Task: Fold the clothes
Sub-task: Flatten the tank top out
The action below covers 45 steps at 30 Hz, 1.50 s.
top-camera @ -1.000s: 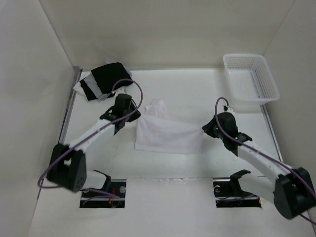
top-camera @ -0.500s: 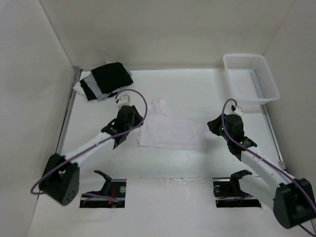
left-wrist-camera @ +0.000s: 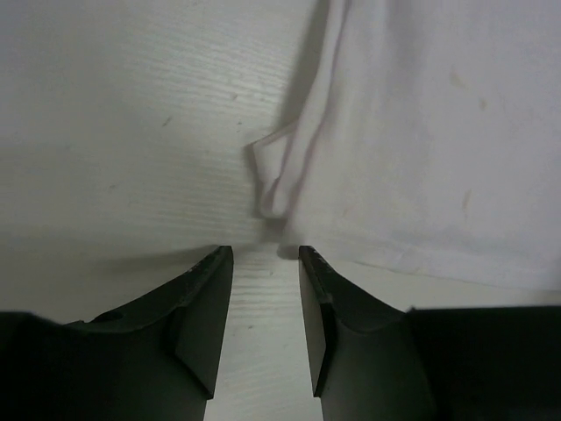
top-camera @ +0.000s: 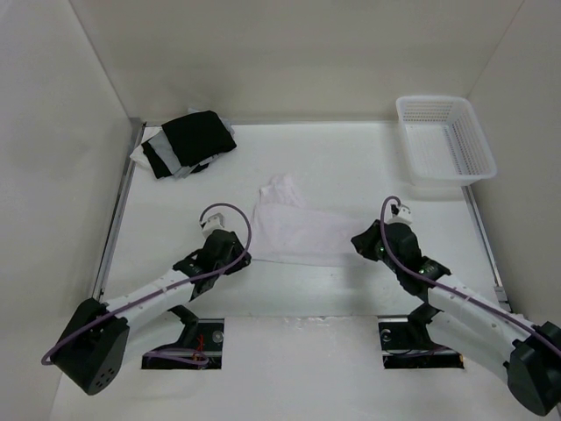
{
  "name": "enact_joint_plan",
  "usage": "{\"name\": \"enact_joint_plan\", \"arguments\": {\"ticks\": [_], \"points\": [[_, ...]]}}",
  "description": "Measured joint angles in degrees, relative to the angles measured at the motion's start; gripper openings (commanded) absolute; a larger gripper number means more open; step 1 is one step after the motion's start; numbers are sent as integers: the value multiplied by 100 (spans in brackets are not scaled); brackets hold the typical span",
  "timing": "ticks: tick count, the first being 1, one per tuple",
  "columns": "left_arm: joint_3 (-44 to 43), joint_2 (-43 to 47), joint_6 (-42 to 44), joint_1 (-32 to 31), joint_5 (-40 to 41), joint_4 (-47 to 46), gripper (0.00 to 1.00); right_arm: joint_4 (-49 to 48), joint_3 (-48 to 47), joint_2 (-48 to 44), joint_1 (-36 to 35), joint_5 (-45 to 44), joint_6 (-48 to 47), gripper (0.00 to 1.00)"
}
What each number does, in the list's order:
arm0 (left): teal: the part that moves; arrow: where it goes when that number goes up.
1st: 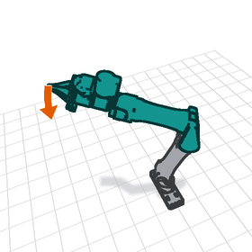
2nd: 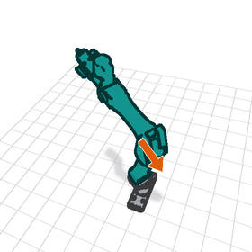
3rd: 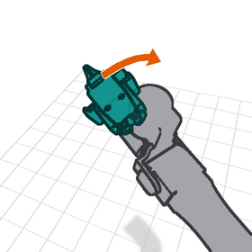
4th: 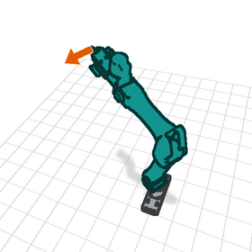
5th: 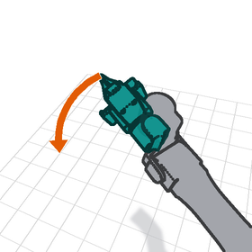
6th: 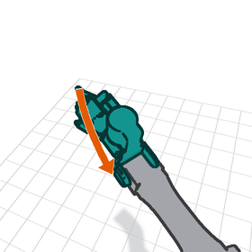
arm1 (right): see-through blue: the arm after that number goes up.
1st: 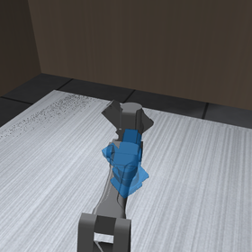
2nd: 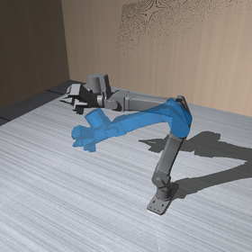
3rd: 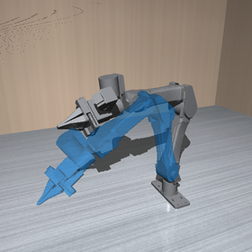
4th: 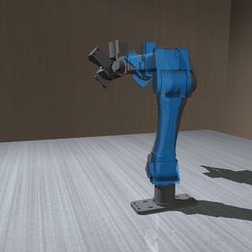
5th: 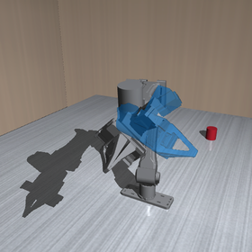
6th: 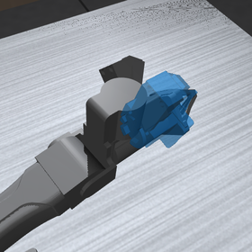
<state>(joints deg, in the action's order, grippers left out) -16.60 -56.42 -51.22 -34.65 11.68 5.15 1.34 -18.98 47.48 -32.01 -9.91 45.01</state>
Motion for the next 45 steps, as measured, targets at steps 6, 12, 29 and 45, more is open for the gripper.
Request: {"name": "enact_joint_plan", "arguments": {"ticks": [6,12,29,45], "points": [[52,-643,-57,348,-542,-1049,26,-4,4,57,-146,-63,26,20],[90,-702,-79,363,-717,-1169,23,-4,7,66,-146,-81,26,22],[85,-415,-201,302,-791,-671,24,26,9,96,-144,-142,92,28],[83,210,-240,273,-780,-345,2,275,9,83,-146,-485,247,34]]}}
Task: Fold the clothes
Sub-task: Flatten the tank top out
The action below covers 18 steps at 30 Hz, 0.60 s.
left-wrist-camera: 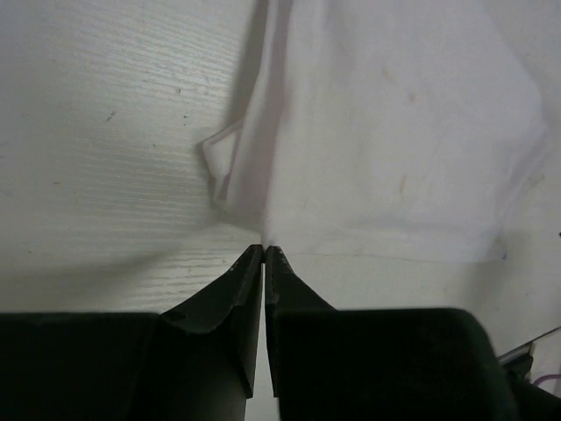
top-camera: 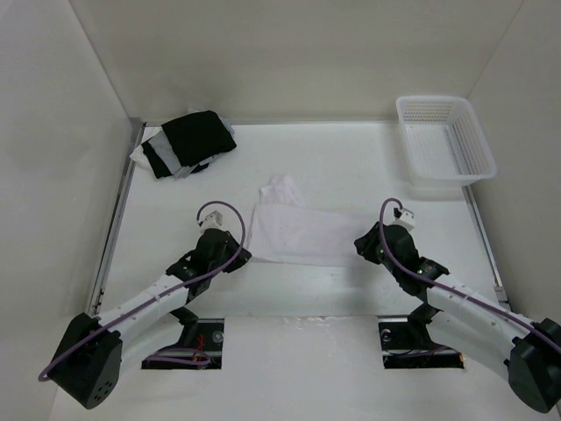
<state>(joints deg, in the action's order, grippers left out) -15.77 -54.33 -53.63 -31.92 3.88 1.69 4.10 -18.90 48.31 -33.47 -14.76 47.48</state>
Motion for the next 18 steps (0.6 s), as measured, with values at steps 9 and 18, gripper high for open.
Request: {"name": "enact_joint_plan", "arguments": {"ticks": [9,18], "points": [[-2,1257,4,175,131,595,0,667,0,120,-348,-605,573,37],[219,1867,70,304,229,800,1,1482,-11,299,-942,-868,1617,36]]}}
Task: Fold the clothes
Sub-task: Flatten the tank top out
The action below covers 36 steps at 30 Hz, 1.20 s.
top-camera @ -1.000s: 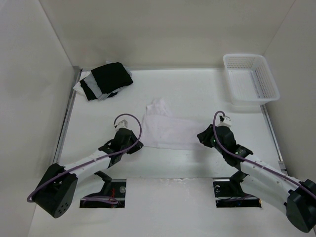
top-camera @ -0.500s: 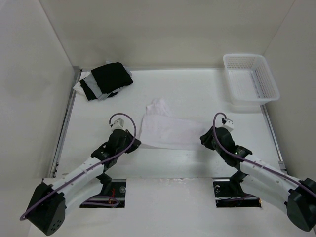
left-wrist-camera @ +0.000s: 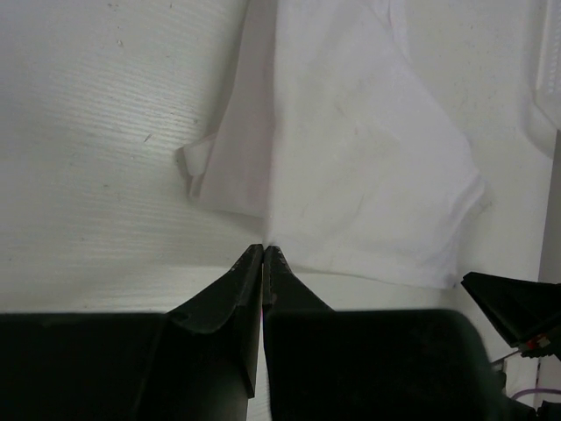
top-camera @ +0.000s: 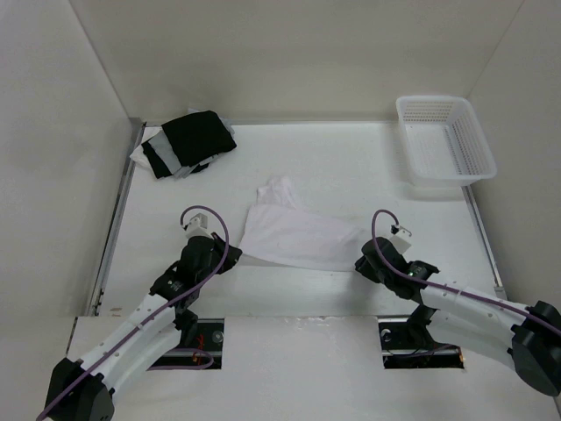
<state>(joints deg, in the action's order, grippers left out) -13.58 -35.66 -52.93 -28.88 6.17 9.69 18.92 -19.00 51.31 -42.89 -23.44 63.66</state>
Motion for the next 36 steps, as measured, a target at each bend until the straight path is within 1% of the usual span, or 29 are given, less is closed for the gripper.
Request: {"name": "enact_joint_plan", "arguments": {"ticks": [4,9,12,15,19,22,25,26,28,30,32,36], "points": [[15,79,74,-4,-2,7,1,203,-79,293,2,-22,179,34],[61,166,118,-7,-79,-46,1,293,-120,328,20,55,326,33],[79,170,131,-4,-146,-46,1,302,-133,361,142,199,361,28],[87,199,151,7,-197,-50,1,153,-155,501,323,415,363,19],[127,236,162,90,-262,-90,1,-24,-157,638,466,605,341,0],[127,258,197,155,-317,-90,0,13,-177,564,494,577,267,0],[-44,299,267,188,-343,66,0,382,-446,13,345,323,92,0],[-225,317,306,188,-341,186,0,564,-664,-210,247,219,4,0],[-837,330,396,186,-319,402,0,953,-1414,-621,4,-20,-247,0],[-1633,334,490,186,-254,481,0,1307,-2481,-852,-302,-330,-551,0],[-2538,334,581,186,-131,468,0,1515,-3757,-927,-769,-708,-955,0],[-4284,302,763,181,122,319,0,1722,-6236,-699,-1888,-1375,-1930,0]]}}
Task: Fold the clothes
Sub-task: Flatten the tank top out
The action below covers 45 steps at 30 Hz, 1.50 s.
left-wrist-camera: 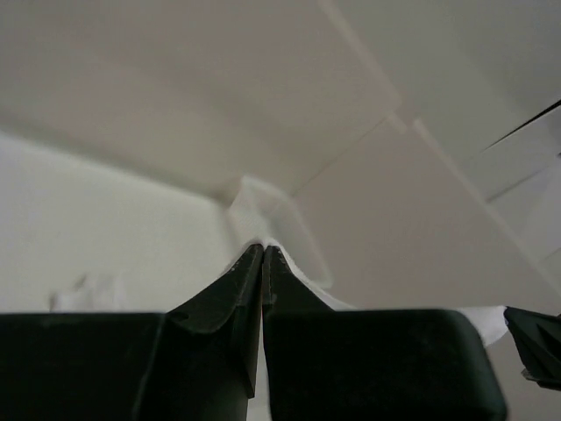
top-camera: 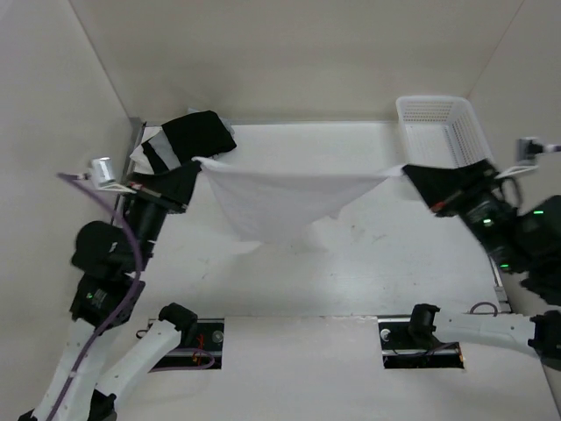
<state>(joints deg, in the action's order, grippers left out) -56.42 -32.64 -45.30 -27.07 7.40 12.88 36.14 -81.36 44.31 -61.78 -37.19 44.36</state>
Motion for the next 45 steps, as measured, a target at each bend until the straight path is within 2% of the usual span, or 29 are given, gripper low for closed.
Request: {"name": "enact_joint_plan", "arguments": {"ticks": [4,8,11,13,16,21,24,29,31,33,36,39,45], "points": [[-1552,-151,199,31,168,-55,0,-17,-2068,417,-914,-640,-986,0],[-2828,-472,391,87,221,-37,0,-205,-3093,750,-2050,-1233,-1875,0],[-3407,-693,501,127,247,-37,1,-627,-3187,953,-2898,-1790,-2608,0],[-3488,-772,573,142,275,-57,1,-1117,-2946,1040,-3272,-2138,-3217,0],[-3185,-861,645,162,341,-114,1,-1829,-2293,1034,-3182,-2463,-4015,0],[-2157,-1427,678,623,444,-149,1,-2347,-1484,1023,-2269,-2540,-4566,0],[-1749,-2022,664,1005,459,-157,1,-2288,-1147,1086,-1193,-2020,-4225,0],[-1478,-3250,603,1276,459,-275,1,-2039,-575,1749,1930,348,-2900,0],[-1668,-3818,586,1327,459,-361,1,-2035,-629,2387,2924,1248,-2538,0],[-2210,-4570,568,1381,431,-393,1,-1910,-1012,3250,3567,1974,-2269,0],[-3265,-5593,544,1456,275,-413,1,-1541,-2212,4592,4052,2708,-2026,0],[-4052,-6094,529,1534,96,-372,1,-1080,-3565,5501,4212,3123,-1902,0],[-5189,-6137,546,1910,-243,-343,1,-688,-5324,5661,4186,3488,-1816,0]]}}
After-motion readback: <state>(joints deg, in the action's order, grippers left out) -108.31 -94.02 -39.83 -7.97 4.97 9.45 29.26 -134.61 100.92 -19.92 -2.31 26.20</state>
